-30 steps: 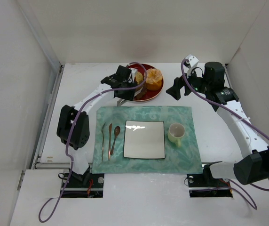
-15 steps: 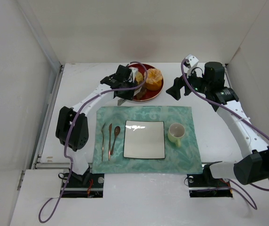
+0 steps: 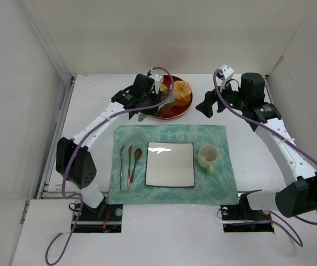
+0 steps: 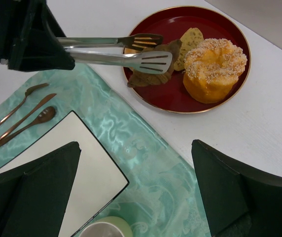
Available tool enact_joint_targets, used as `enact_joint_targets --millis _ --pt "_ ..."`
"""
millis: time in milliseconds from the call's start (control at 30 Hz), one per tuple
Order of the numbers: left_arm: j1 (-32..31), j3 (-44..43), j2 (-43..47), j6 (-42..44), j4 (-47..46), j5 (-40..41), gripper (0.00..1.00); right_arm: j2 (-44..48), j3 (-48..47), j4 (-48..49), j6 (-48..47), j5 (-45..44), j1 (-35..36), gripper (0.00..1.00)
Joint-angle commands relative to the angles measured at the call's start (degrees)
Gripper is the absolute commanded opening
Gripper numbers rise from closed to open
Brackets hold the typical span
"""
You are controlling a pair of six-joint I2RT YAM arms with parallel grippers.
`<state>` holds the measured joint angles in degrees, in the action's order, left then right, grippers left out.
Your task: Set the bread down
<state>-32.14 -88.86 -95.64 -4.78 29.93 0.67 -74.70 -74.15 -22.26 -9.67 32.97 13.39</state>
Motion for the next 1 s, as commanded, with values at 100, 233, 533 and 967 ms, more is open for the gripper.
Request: enact_joint_targets --millis 100,233,533,967 --pt "-6.5 2.2 11.4 -2.8 3.7 1.9 0.16 1.7 -0.3 2.7 -0.3 -0.3 -0.4 1.00" --pt "-11.9 5.9 17.7 -5.9 6.4 1.9 0.16 2.2 0.2 3.2 -0.3 -0.8 -0.4 1.00" --pt "-22.1 17.7 27.3 -15.0 10.2 2.4 0.16 2.7 0.2 3.2 0.3 -1.9 -0.4 1.00" --pt "-23.2 25.3 26.2 -16.0 7.2 -1.5 0.17 2.7 0.2 3.7 0.3 -2.4 -0.9 1.00"
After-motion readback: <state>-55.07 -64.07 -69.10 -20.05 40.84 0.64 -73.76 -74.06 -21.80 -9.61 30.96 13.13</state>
